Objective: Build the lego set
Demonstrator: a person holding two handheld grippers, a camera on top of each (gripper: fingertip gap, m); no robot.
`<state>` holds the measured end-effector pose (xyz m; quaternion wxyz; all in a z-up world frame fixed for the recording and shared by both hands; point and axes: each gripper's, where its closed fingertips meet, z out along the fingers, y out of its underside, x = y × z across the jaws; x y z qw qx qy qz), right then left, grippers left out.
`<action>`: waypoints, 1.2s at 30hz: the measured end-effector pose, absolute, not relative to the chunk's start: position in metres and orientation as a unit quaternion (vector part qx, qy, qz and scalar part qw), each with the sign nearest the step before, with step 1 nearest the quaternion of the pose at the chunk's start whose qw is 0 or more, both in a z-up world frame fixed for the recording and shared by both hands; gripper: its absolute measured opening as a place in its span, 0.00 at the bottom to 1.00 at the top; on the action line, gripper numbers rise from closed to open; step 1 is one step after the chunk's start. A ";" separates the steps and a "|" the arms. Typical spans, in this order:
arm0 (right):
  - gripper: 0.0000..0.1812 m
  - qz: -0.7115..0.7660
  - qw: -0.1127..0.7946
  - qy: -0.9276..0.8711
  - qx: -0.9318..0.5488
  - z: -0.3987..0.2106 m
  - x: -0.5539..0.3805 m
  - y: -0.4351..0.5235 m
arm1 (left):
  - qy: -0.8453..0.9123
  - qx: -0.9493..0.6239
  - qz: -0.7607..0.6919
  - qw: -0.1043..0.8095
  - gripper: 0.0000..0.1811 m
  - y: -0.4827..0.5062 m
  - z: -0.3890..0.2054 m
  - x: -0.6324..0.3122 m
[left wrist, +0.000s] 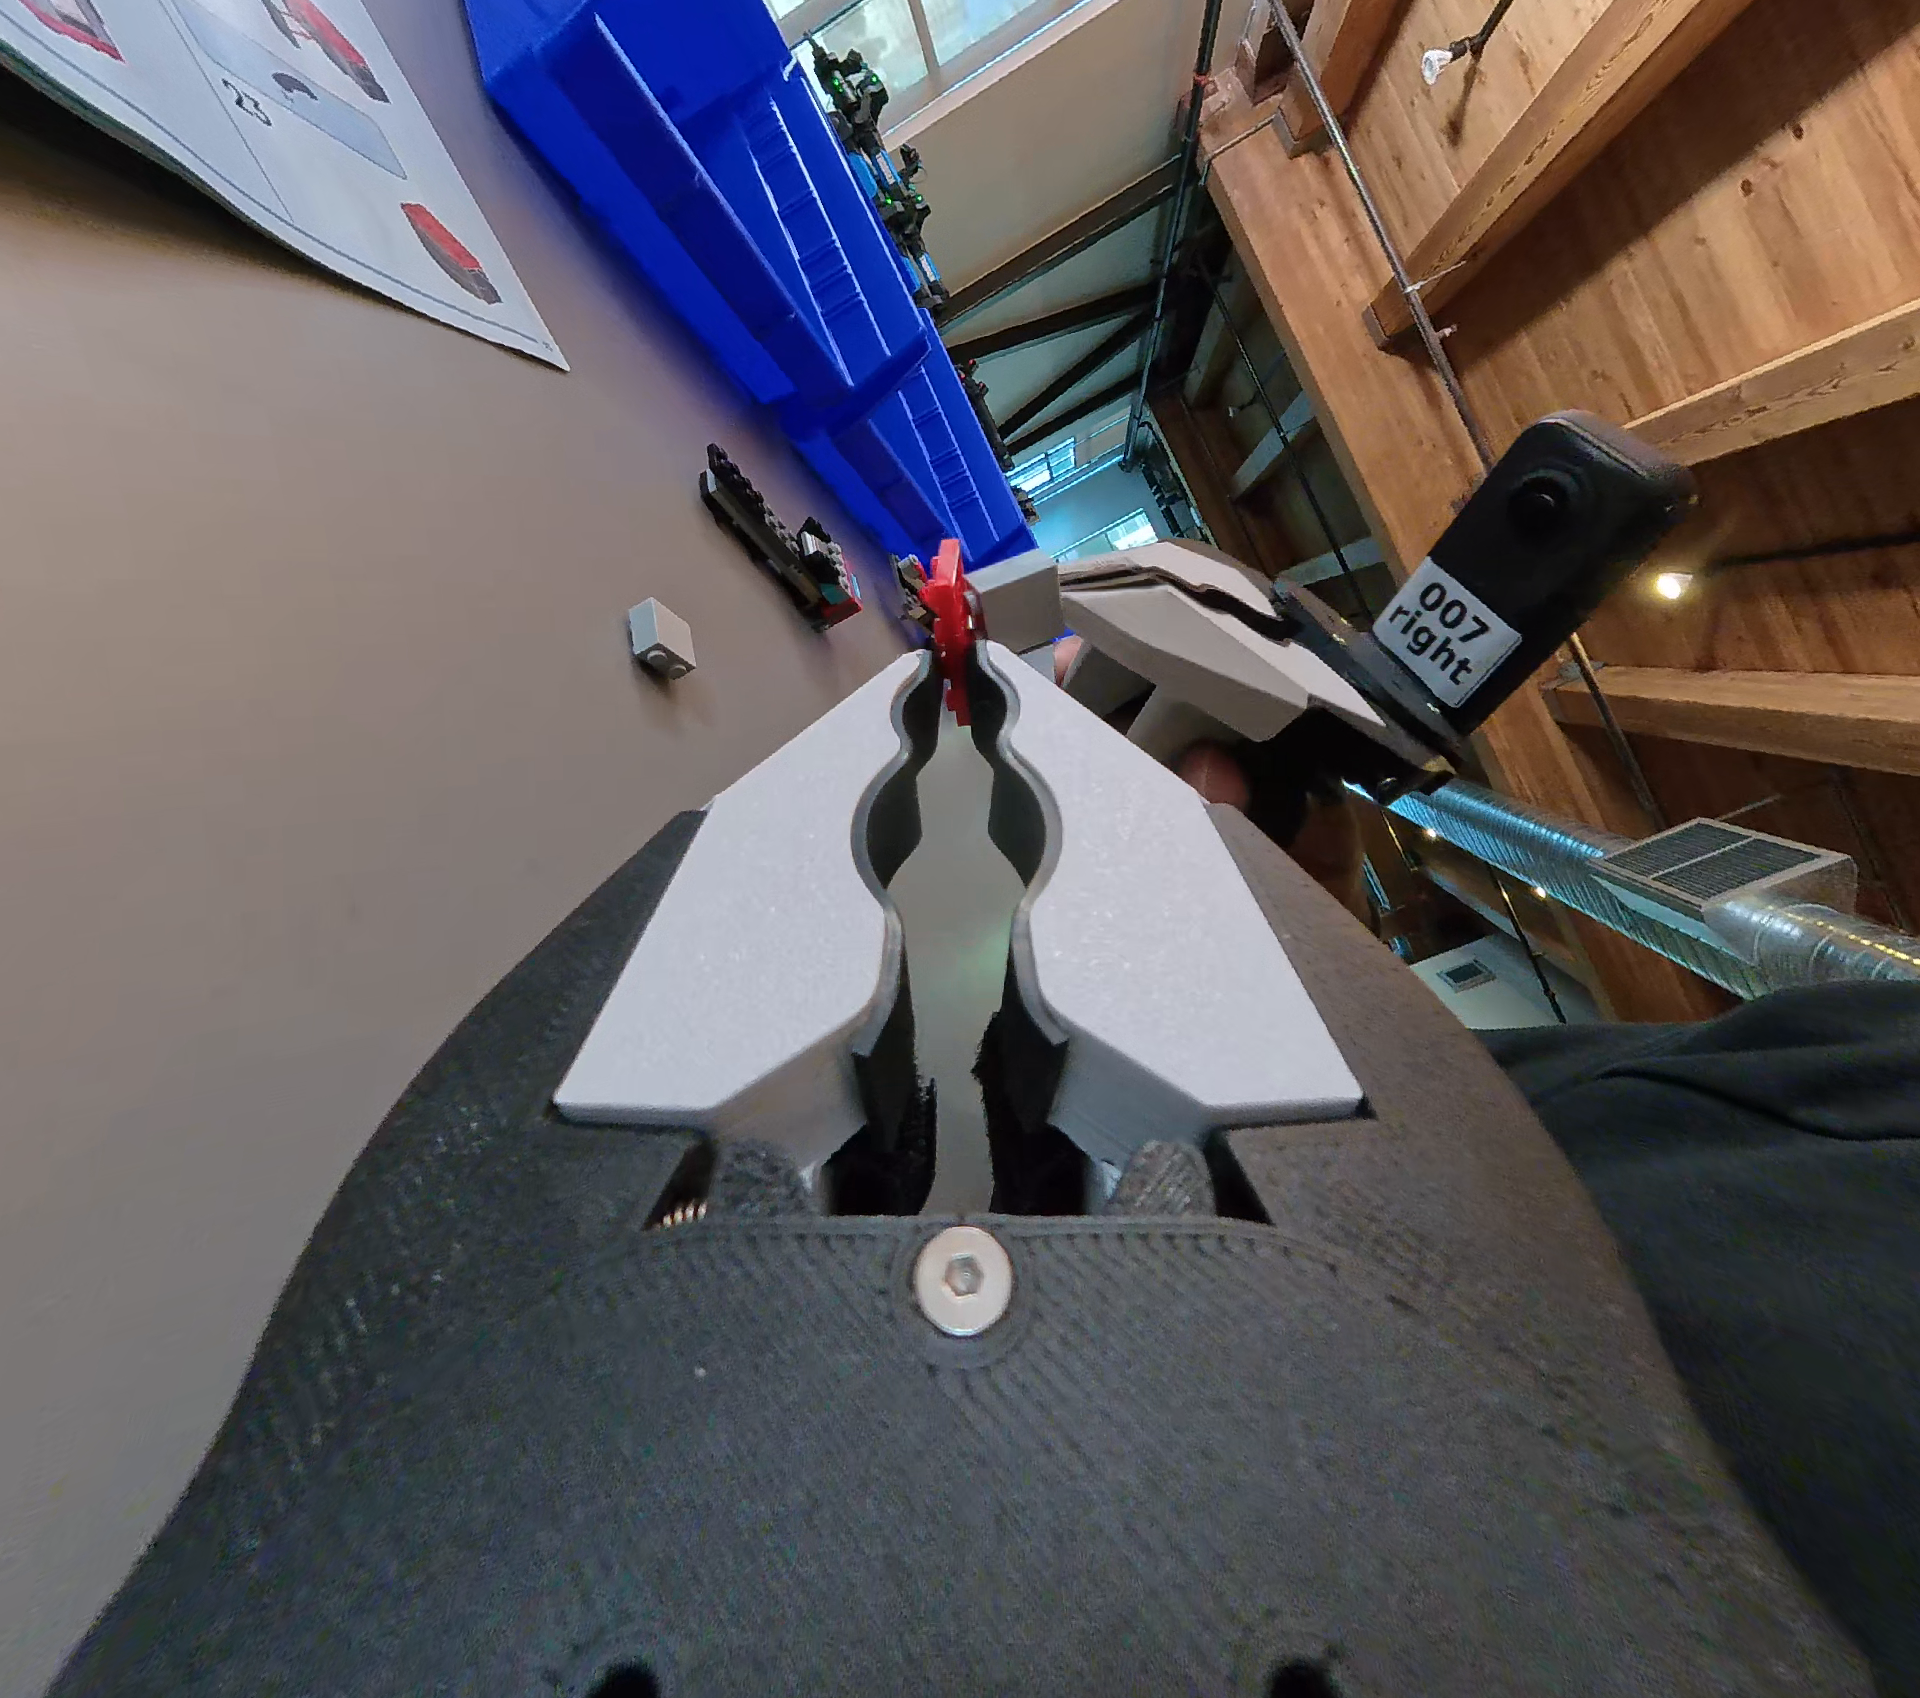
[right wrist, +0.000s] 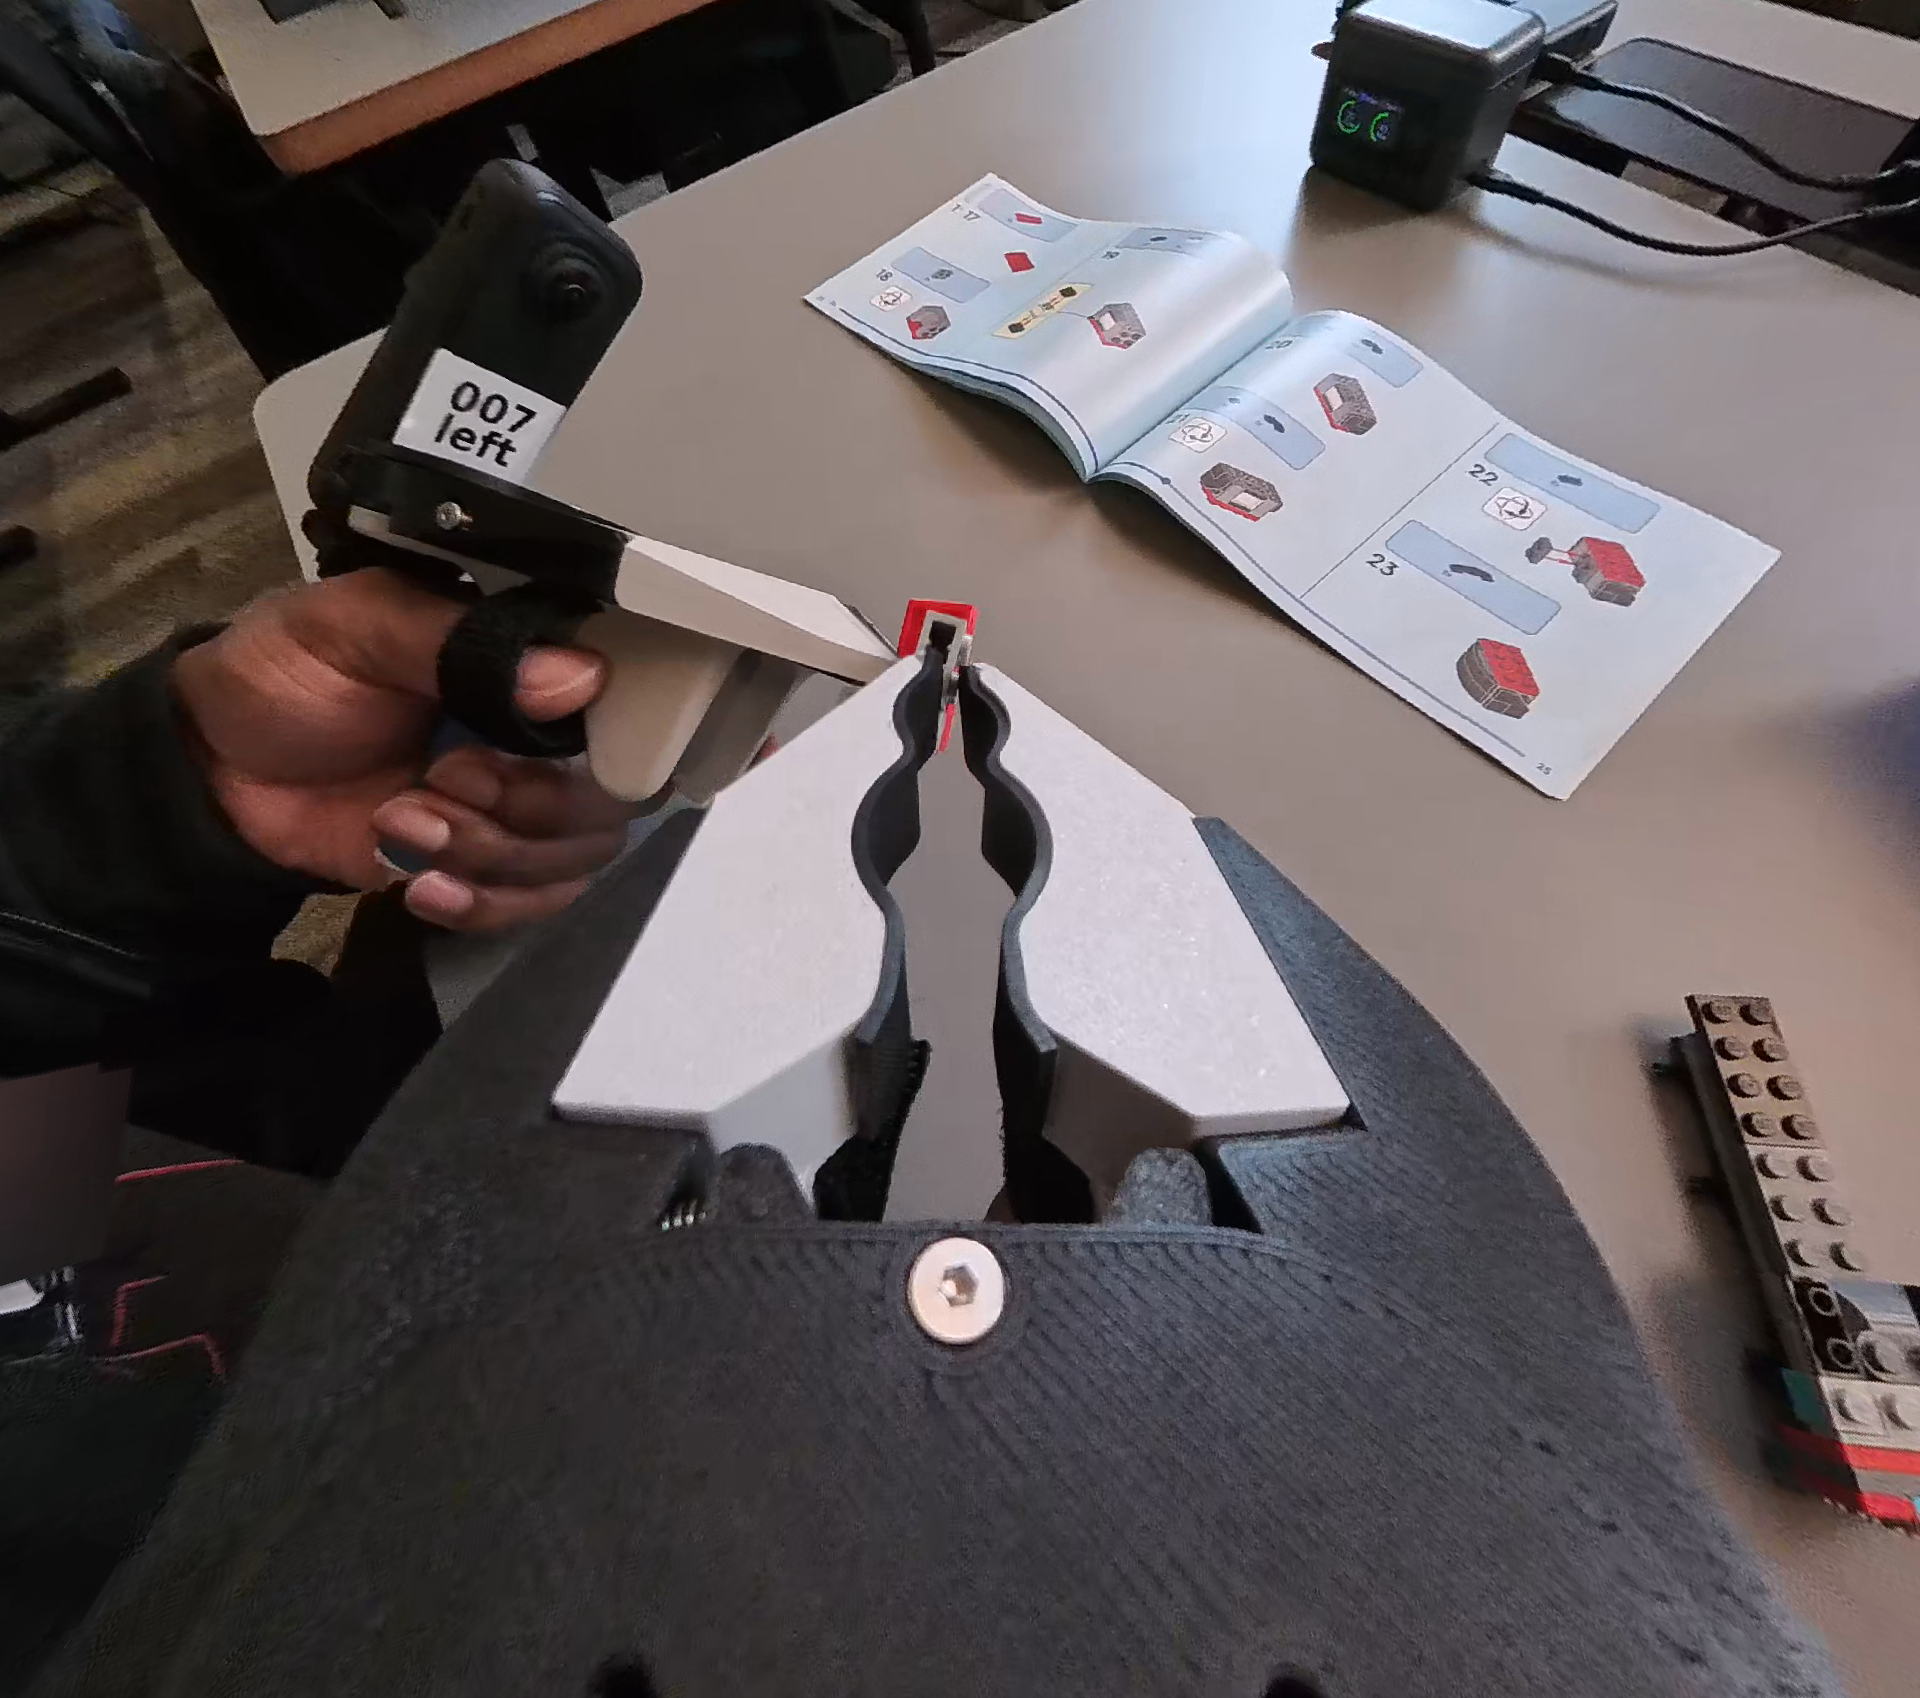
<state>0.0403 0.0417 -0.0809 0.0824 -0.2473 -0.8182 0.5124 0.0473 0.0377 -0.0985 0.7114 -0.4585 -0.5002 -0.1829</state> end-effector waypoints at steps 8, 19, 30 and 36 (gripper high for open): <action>0.02 0.499 0.093 -0.831 -0.228 -0.081 0.045 0.041 | -0.496 -0.468 -0.170 0.711 0.03 0.039 -0.098 0.048; 0.04 0.508 0.091 -0.826 -0.225 -0.076 0.047 0.041 | -0.487 -0.470 -0.169 0.716 0.03 0.040 -0.095 0.049; 0.09 0.532 0.072 -0.813 -0.224 -0.065 0.049 0.042 | -0.478 -0.471 -0.168 0.722 0.03 0.039 -0.092 0.051; 0.17 0.577 -0.067 -0.768 -0.268 -0.059 0.053 0.044 | -0.464 -0.475 -0.173 0.728 0.03 0.038 -0.087 0.054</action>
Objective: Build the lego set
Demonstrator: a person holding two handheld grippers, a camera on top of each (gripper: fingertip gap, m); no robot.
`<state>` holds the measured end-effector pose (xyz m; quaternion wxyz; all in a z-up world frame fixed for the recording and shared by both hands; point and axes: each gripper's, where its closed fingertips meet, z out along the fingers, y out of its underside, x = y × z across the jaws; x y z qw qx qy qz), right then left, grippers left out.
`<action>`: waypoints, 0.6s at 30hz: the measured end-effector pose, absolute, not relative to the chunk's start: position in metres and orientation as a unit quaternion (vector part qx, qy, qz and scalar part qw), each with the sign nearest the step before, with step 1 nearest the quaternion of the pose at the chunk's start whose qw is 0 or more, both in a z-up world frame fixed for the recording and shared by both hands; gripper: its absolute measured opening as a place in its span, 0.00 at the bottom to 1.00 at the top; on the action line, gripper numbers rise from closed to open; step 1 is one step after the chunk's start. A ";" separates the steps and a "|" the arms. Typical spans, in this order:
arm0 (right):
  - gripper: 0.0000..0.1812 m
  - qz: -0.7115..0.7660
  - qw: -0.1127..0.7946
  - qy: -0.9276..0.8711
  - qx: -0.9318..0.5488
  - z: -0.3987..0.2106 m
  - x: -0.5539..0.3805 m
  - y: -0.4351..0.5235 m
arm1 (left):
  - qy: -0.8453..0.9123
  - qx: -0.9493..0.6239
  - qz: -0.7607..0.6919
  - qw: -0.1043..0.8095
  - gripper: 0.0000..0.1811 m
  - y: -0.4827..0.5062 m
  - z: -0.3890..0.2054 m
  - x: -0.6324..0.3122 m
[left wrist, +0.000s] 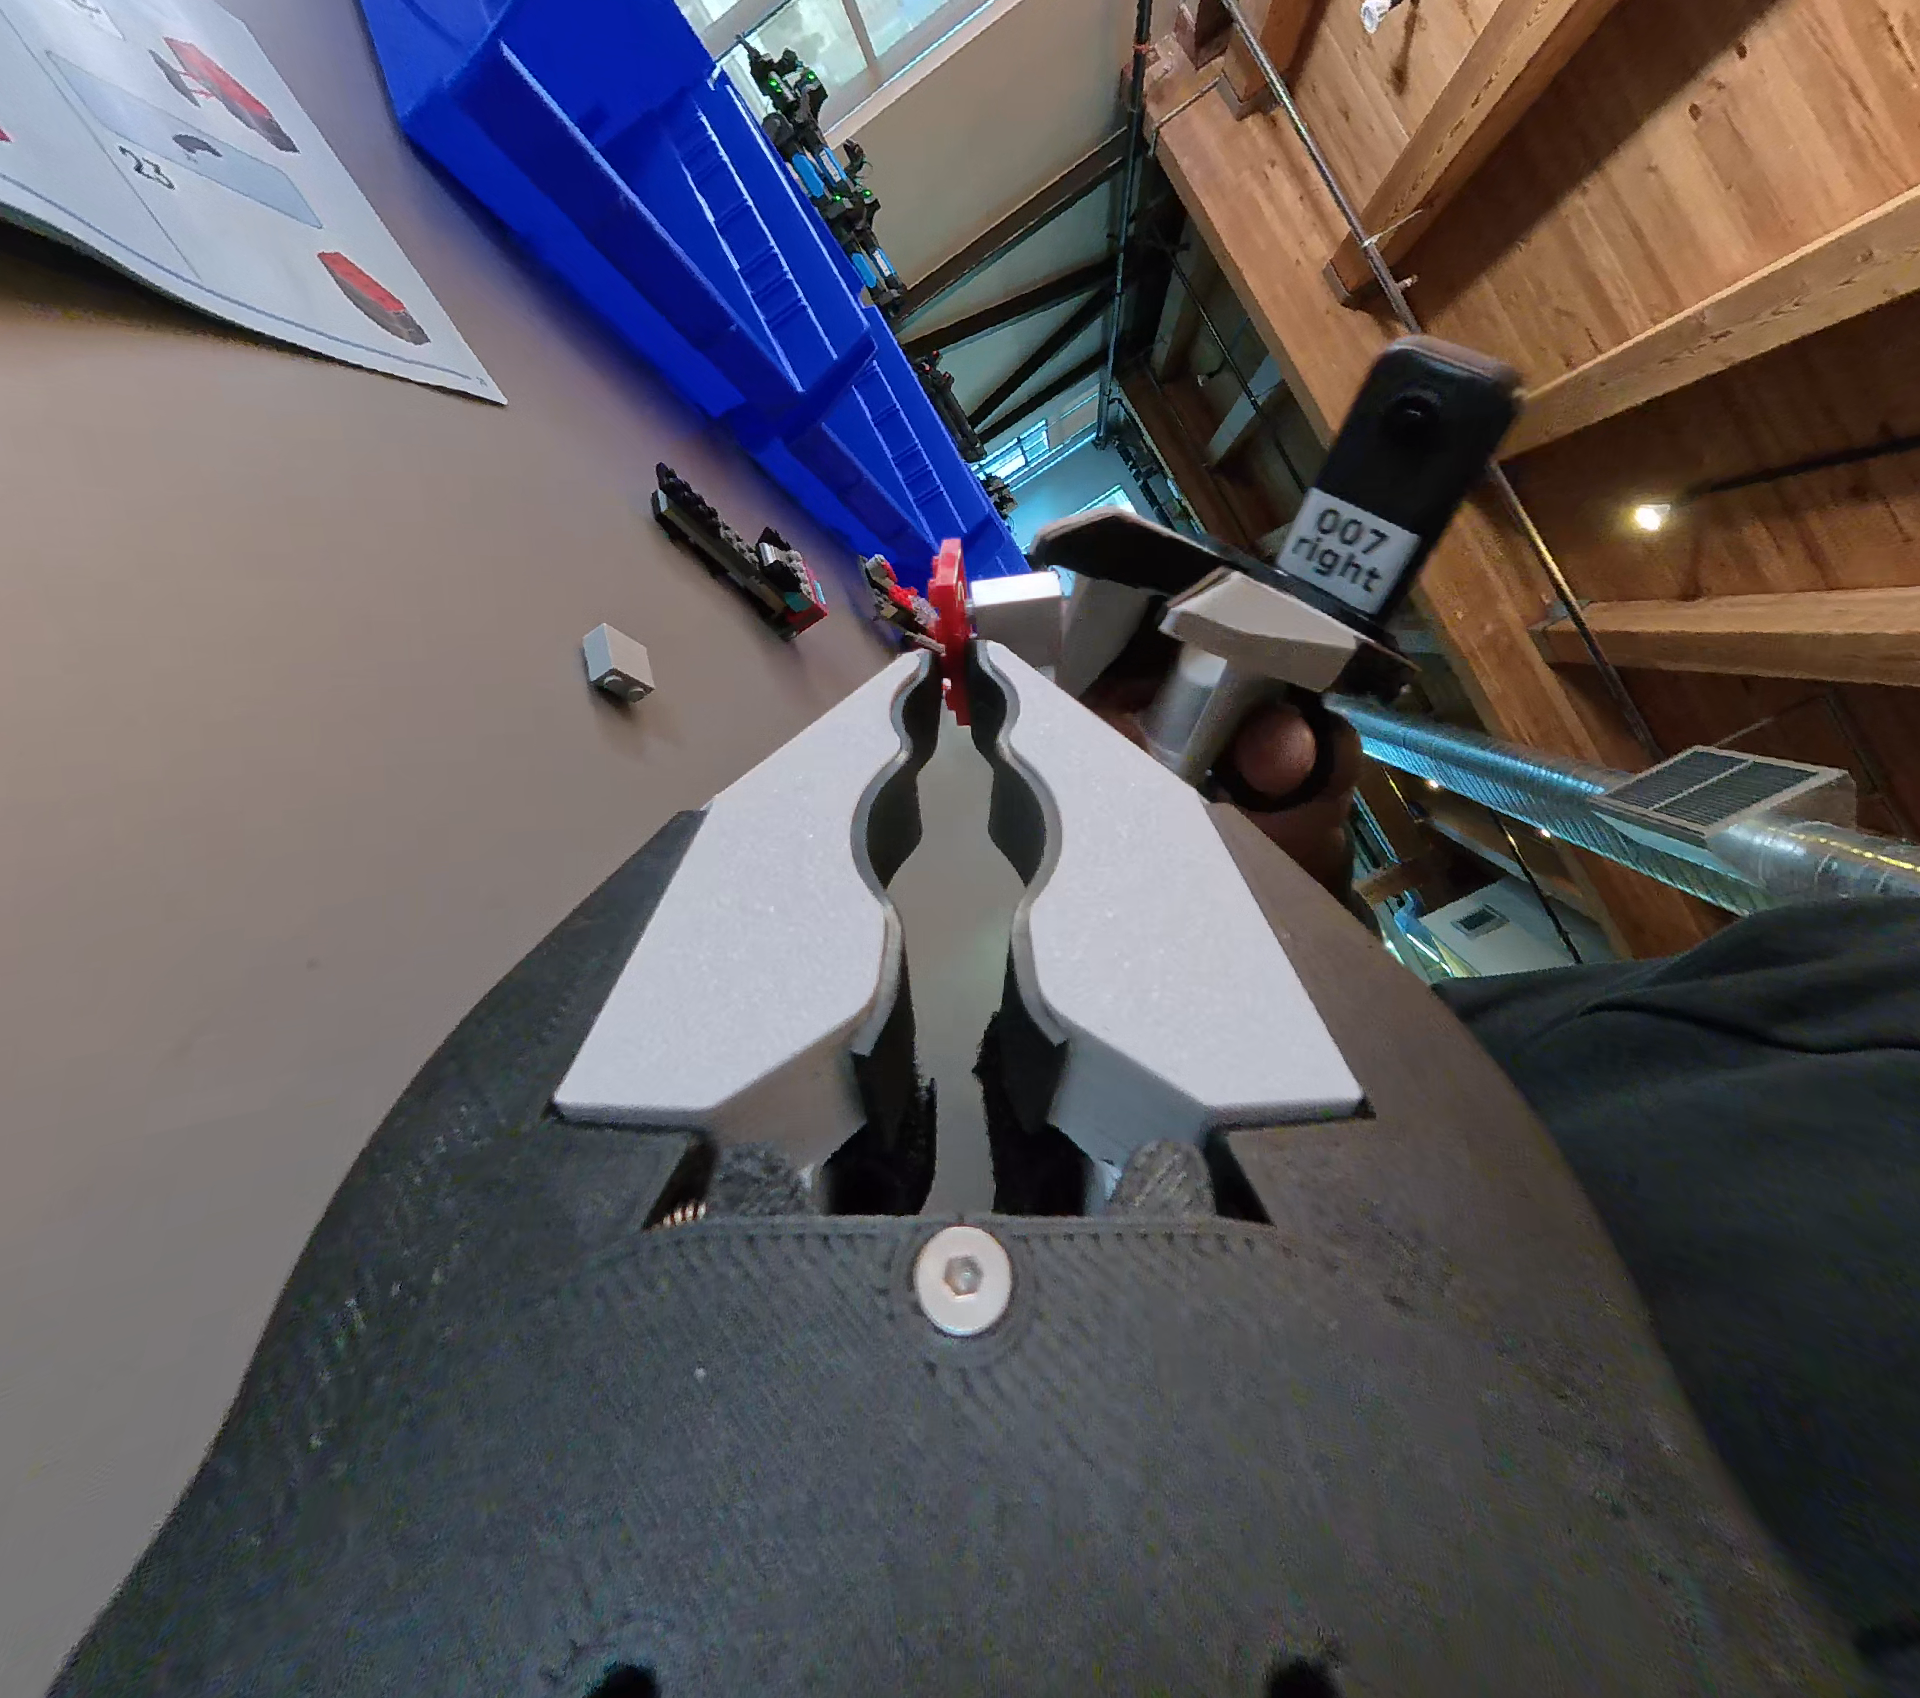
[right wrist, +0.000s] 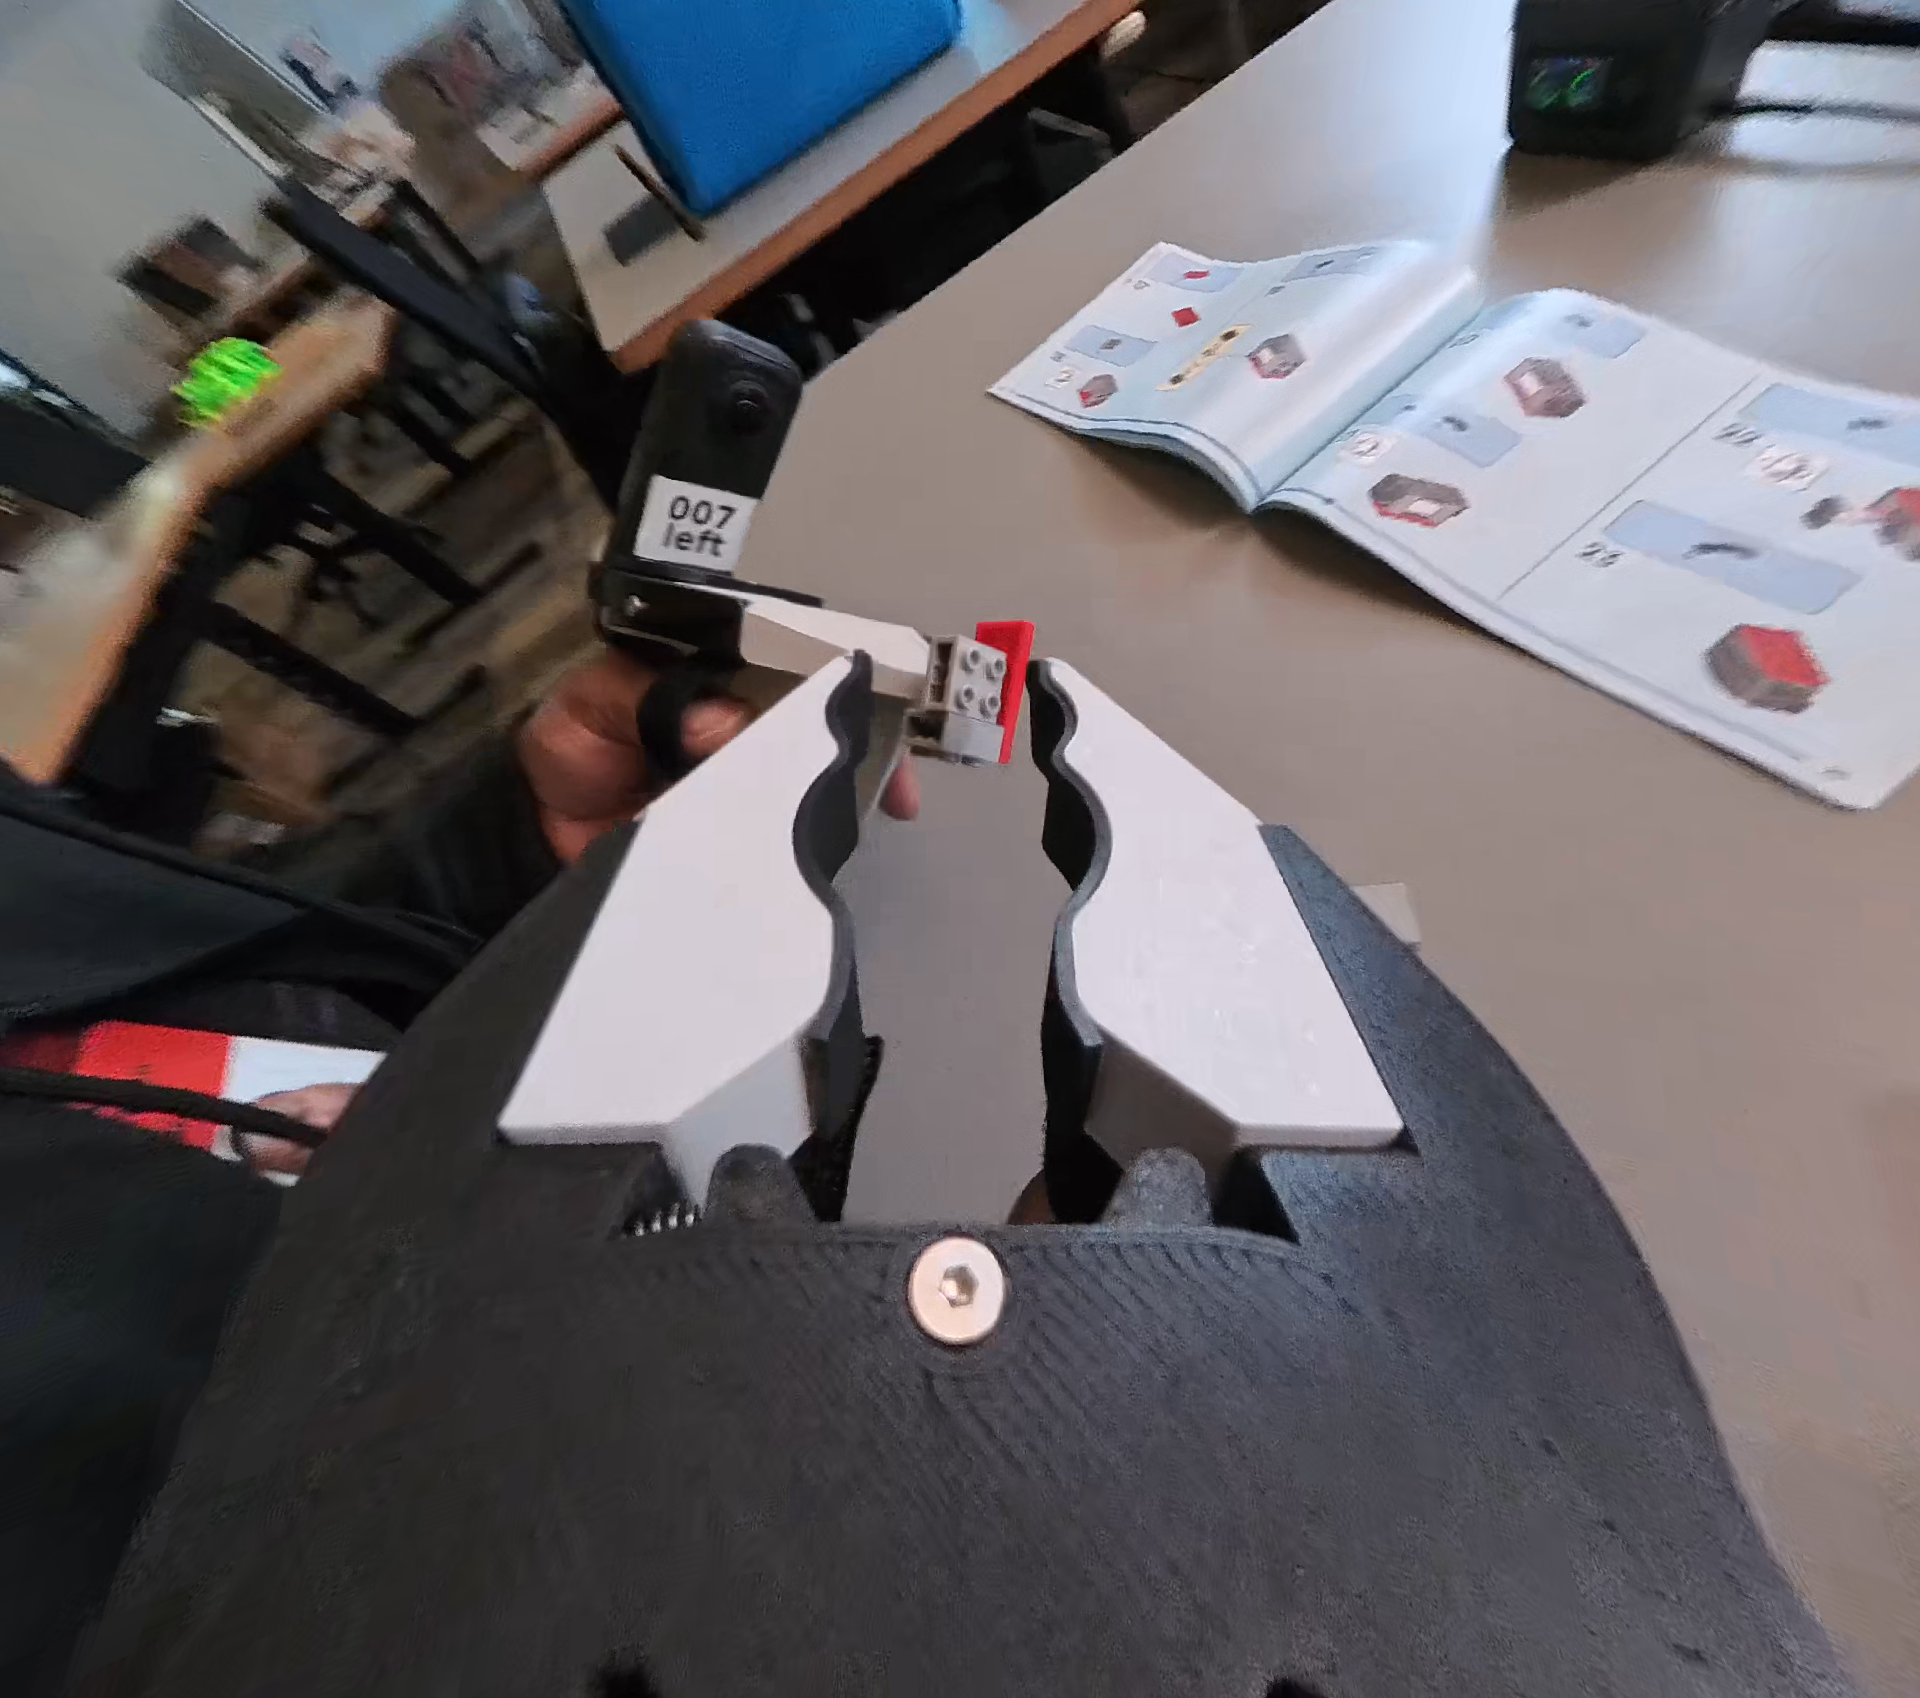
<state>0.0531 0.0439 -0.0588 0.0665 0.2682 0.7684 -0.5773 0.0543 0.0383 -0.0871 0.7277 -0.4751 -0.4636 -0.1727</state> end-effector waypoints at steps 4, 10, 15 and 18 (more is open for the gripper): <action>0.22 -0.581 0.141 0.748 0.288 -0.063 0.057 0.042 | -0.449 -0.483 -0.176 0.731 0.03 0.040 -0.084 0.058; 0.23 -0.576 0.189 0.740 0.290 -0.066 0.059 0.038 | -0.430 -0.497 -0.180 0.732 0.03 0.045 -0.081 0.064; 0.22 -0.576 0.204 0.740 0.280 -0.066 0.063 0.035 | -0.416 -0.508 -0.180 0.733 0.03 0.049 -0.080 0.067; 0.22 -0.575 0.204 0.743 0.275 -0.066 0.064 0.035 | -0.413 -0.507 -0.182 0.734 0.03 0.048 -0.079 0.068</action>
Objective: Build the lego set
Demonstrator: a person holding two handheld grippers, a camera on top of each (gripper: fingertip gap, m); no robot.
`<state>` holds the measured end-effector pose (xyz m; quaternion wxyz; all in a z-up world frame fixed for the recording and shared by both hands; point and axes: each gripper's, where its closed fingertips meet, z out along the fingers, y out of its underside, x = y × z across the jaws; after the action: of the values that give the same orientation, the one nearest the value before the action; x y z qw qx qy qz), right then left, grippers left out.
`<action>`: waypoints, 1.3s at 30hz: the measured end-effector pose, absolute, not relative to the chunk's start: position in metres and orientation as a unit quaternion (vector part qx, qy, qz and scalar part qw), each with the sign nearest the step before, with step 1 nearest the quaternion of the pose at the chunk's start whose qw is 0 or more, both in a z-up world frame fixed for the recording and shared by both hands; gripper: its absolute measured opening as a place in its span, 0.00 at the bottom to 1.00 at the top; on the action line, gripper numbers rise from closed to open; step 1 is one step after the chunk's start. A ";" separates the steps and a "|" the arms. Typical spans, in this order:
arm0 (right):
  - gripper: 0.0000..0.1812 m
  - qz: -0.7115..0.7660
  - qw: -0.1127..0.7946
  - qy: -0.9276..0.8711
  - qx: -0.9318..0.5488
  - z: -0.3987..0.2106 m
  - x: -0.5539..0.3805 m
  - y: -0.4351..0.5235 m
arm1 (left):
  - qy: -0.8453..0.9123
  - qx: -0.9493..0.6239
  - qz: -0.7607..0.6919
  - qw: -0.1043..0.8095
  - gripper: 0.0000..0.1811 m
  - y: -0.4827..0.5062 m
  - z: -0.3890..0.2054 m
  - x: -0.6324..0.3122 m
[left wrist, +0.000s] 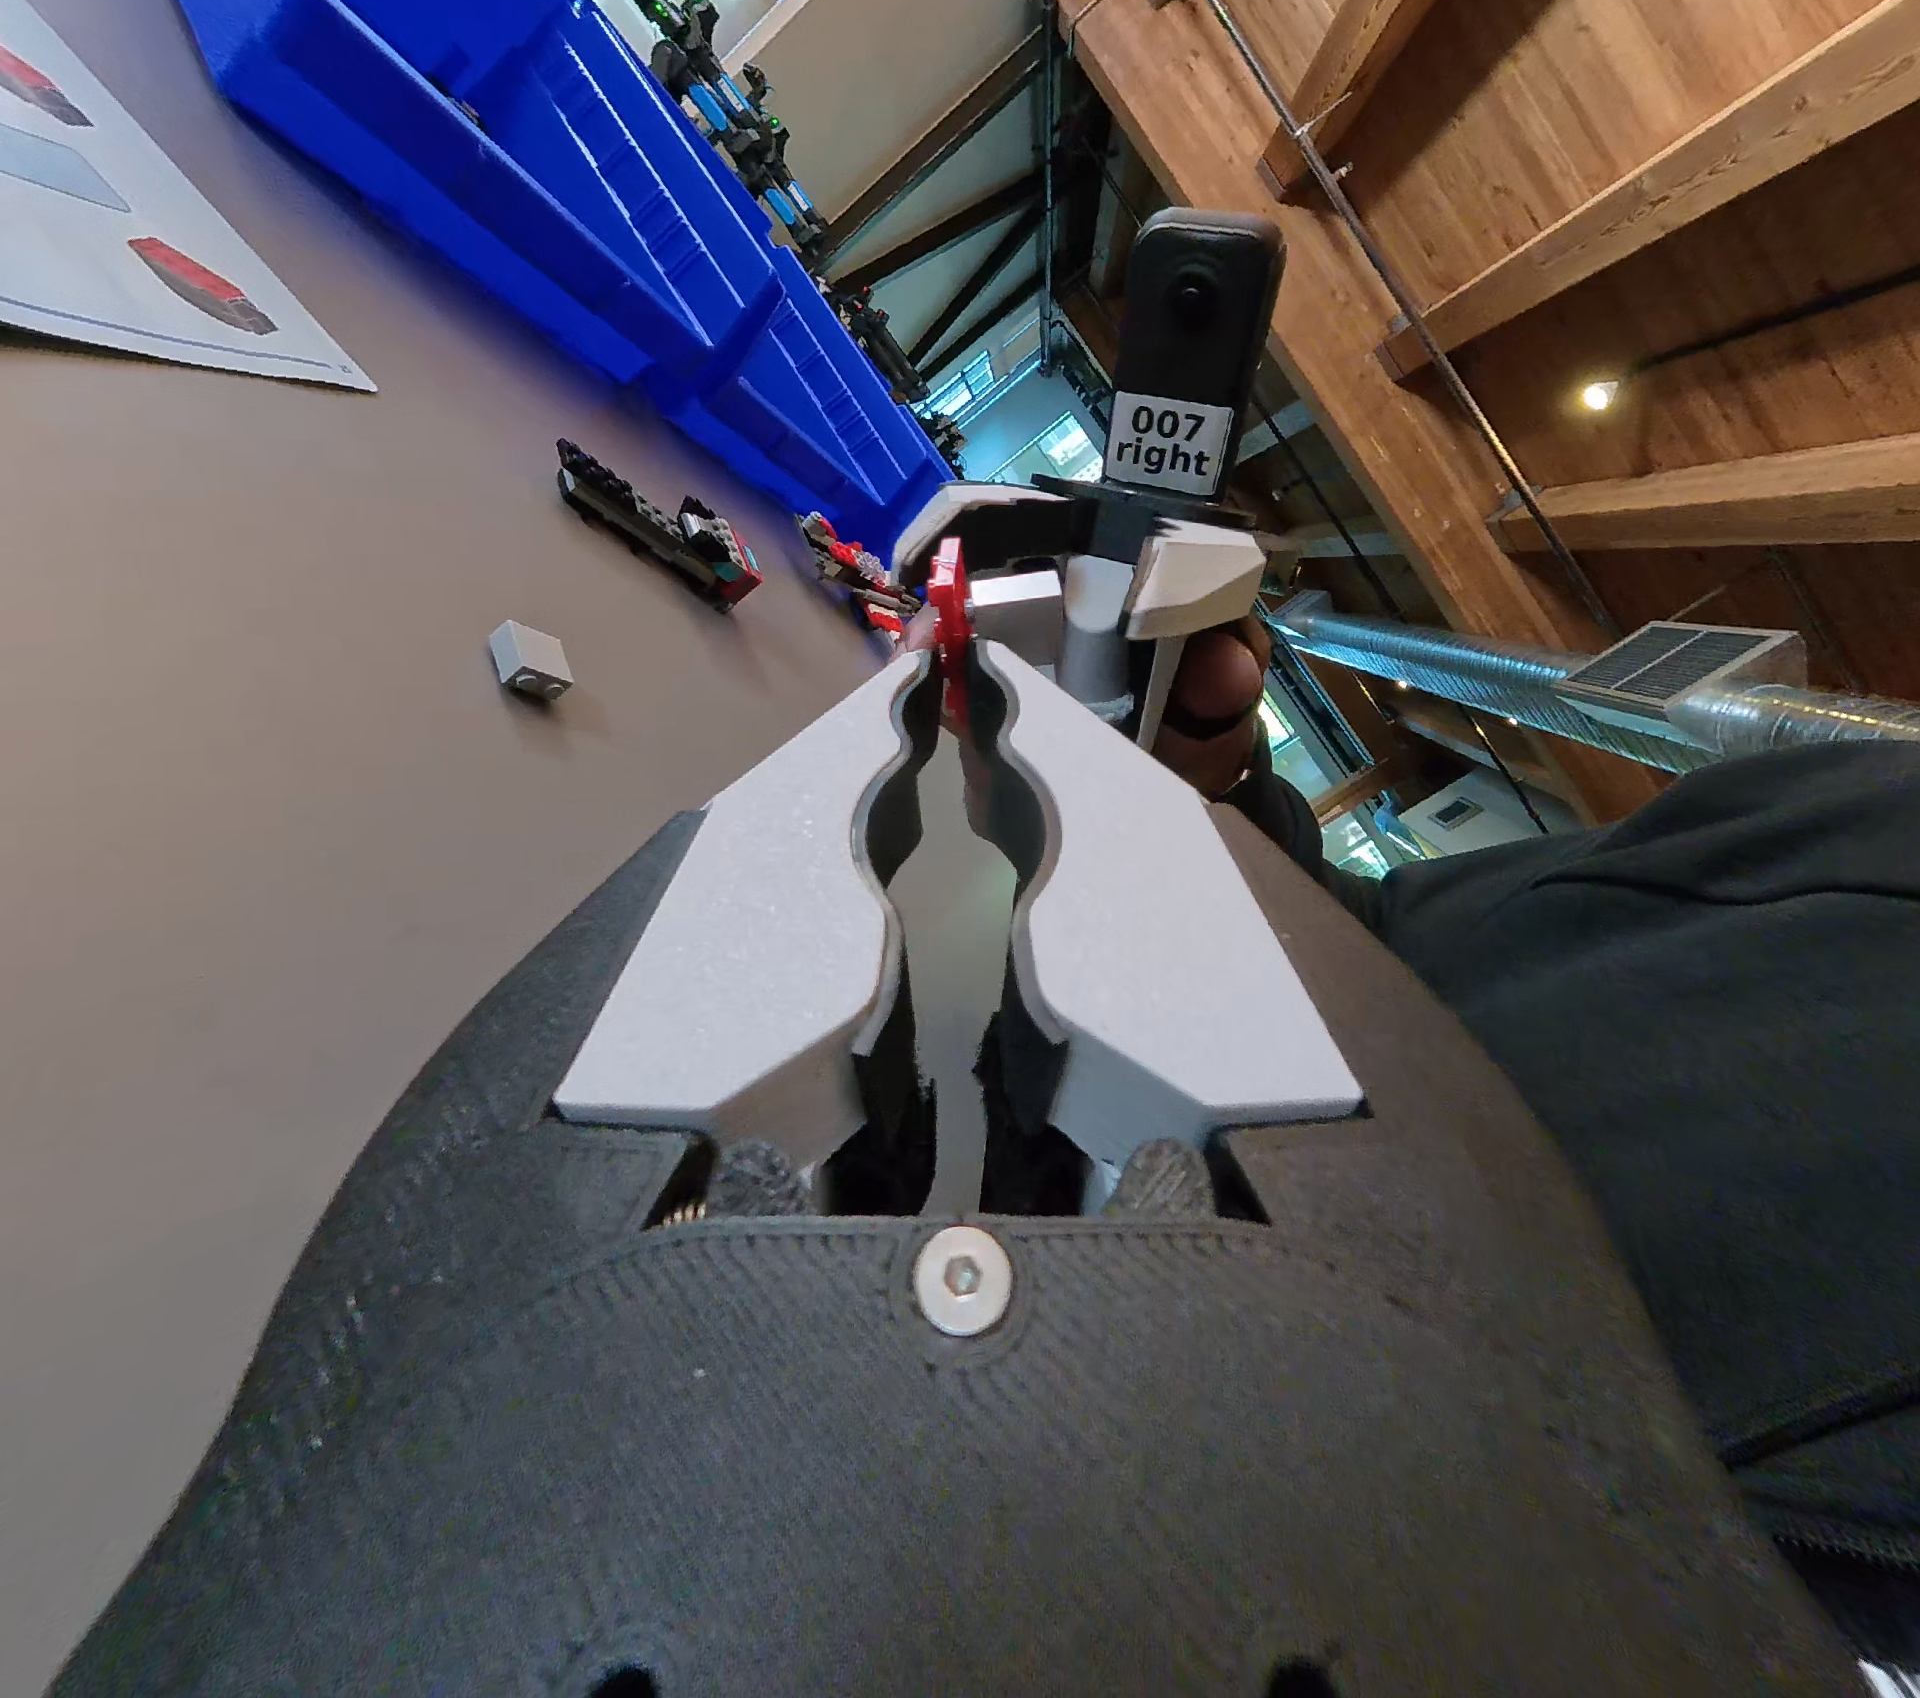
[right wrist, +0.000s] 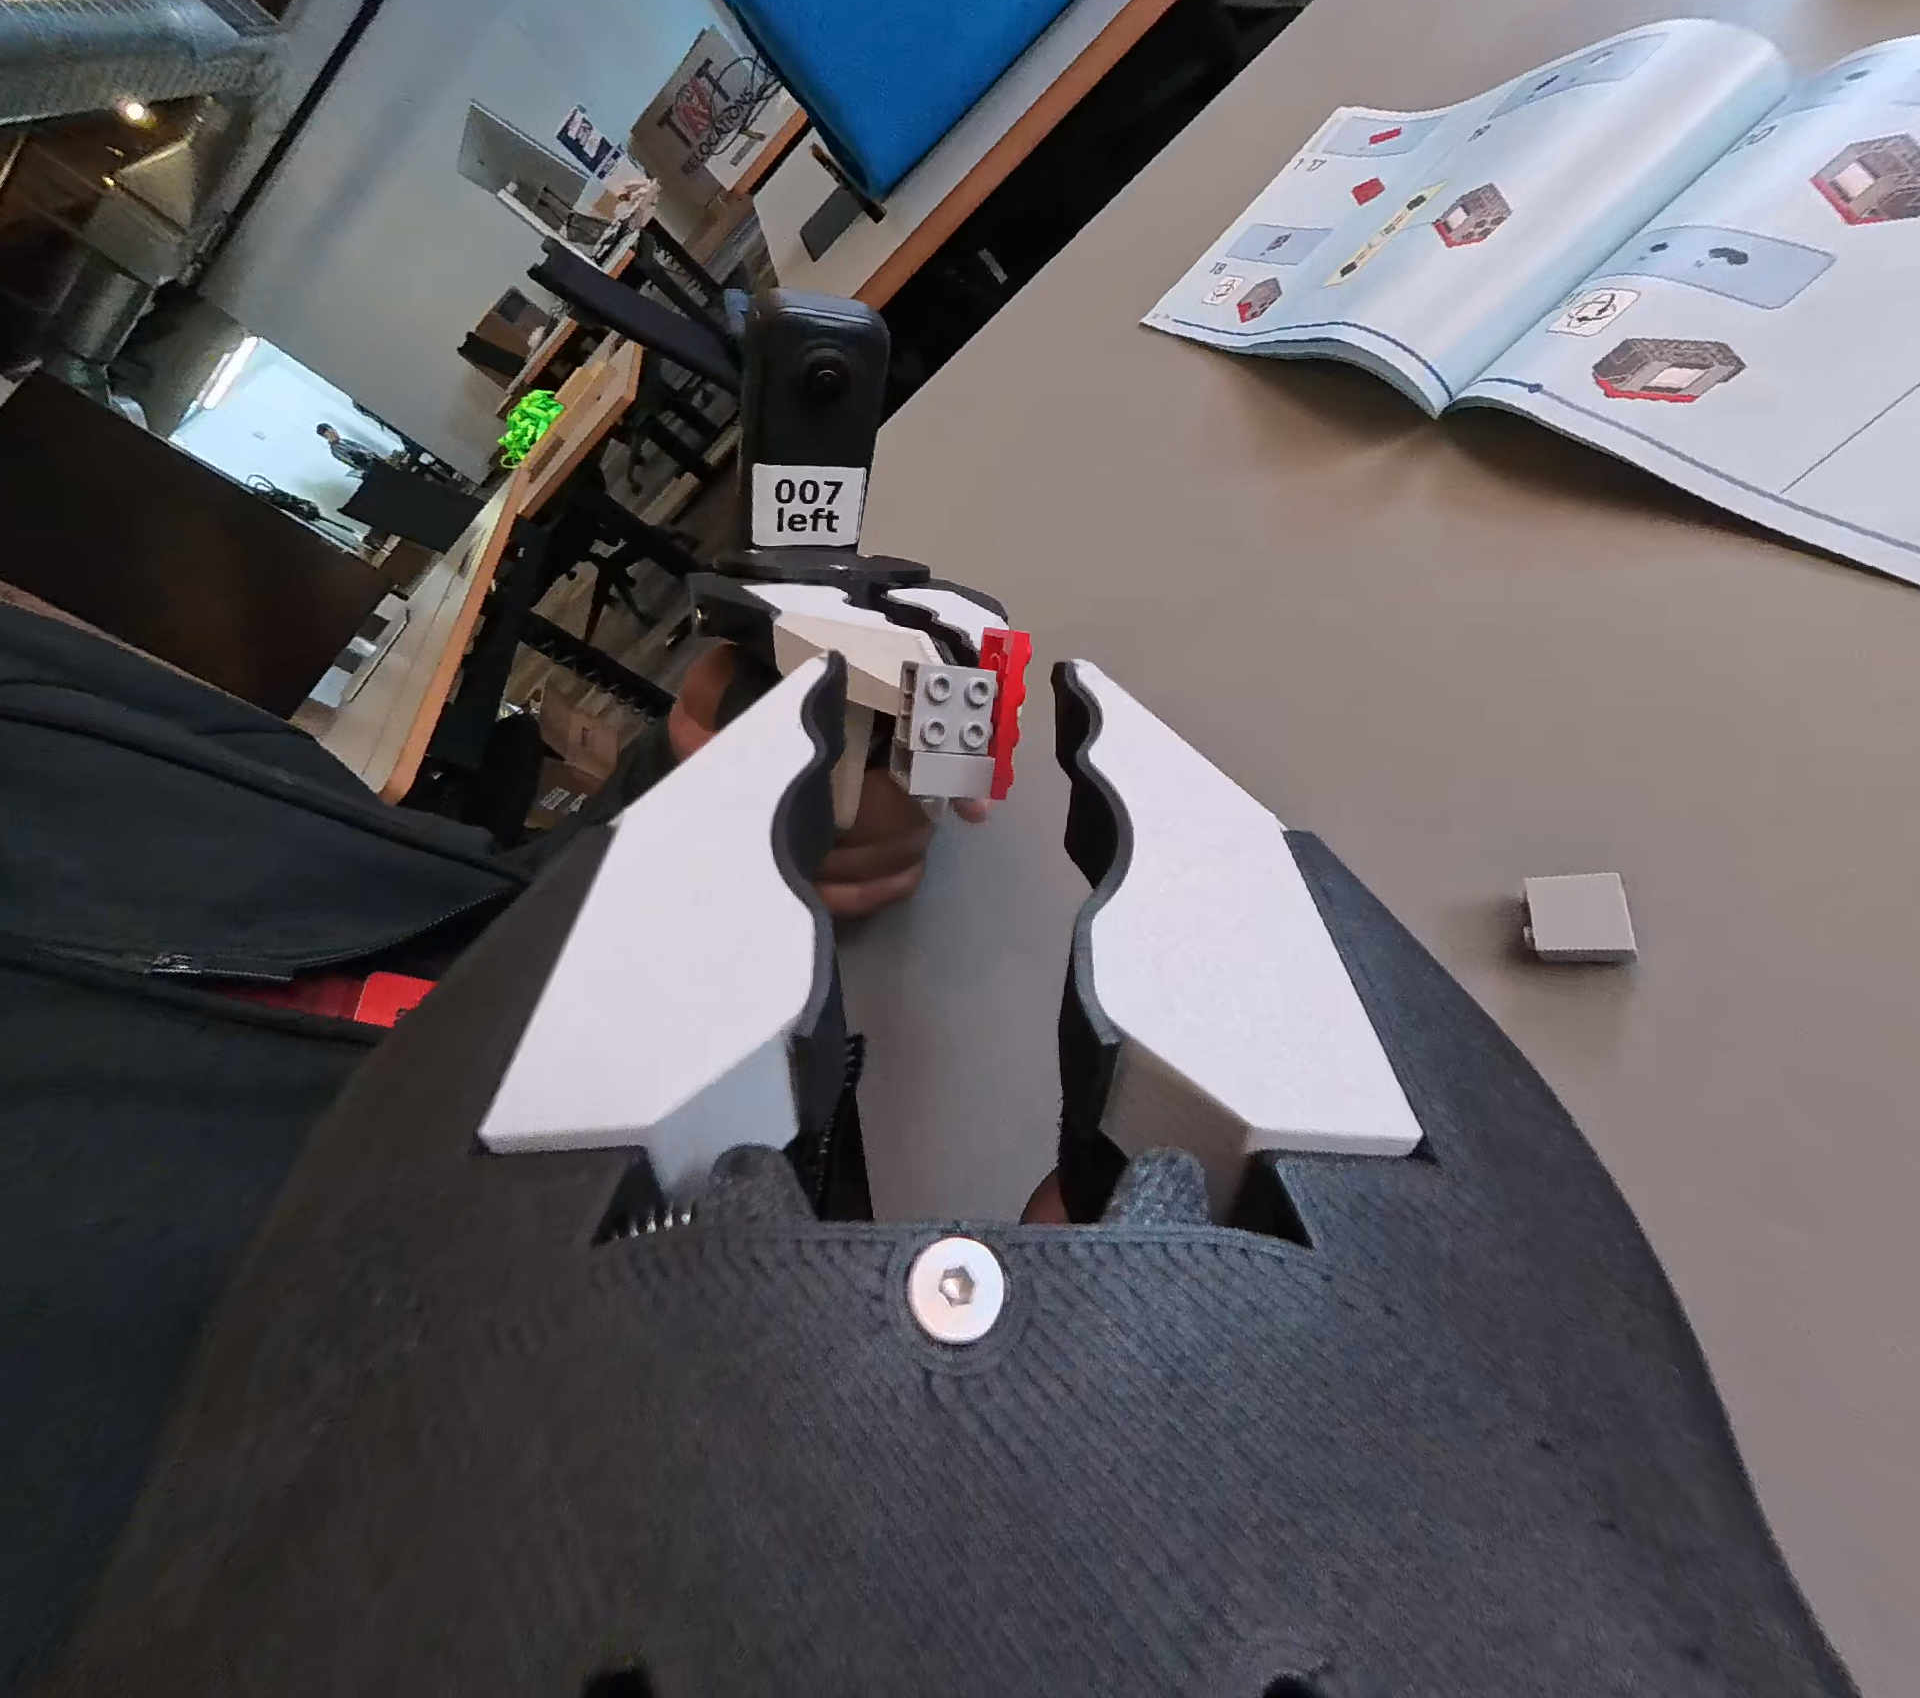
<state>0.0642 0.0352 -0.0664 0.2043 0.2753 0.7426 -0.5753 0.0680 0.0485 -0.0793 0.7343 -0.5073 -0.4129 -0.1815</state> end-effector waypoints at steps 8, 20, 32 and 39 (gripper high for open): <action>0.21 -0.580 0.227 0.728 0.285 -0.067 0.065 0.035 | -0.408 -0.512 -0.178 0.735 0.03 0.047 -0.079 0.069; 0.15 -0.574 0.196 0.739 0.293 -0.071 0.064 0.034 | -0.403 -0.521 -0.164 0.734 0.03 0.047 -0.079 0.070; 0.12 -0.586 0.209 0.737 0.263 -0.061 0.074 0.033 | -0.370 -0.519 -0.165 0.753 0.03 0.048 -0.069 0.077; 0.12 -0.590 0.202 0.748 0.229 -0.051 0.085 0.031 | -0.331 -0.523 -0.161 0.768 0.03 0.048 -0.059 0.086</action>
<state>0.0847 0.0315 -0.0514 0.2024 0.2286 0.7476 -0.5898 0.0862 0.0477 -0.0592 0.7684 -0.5235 -0.3310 -0.1610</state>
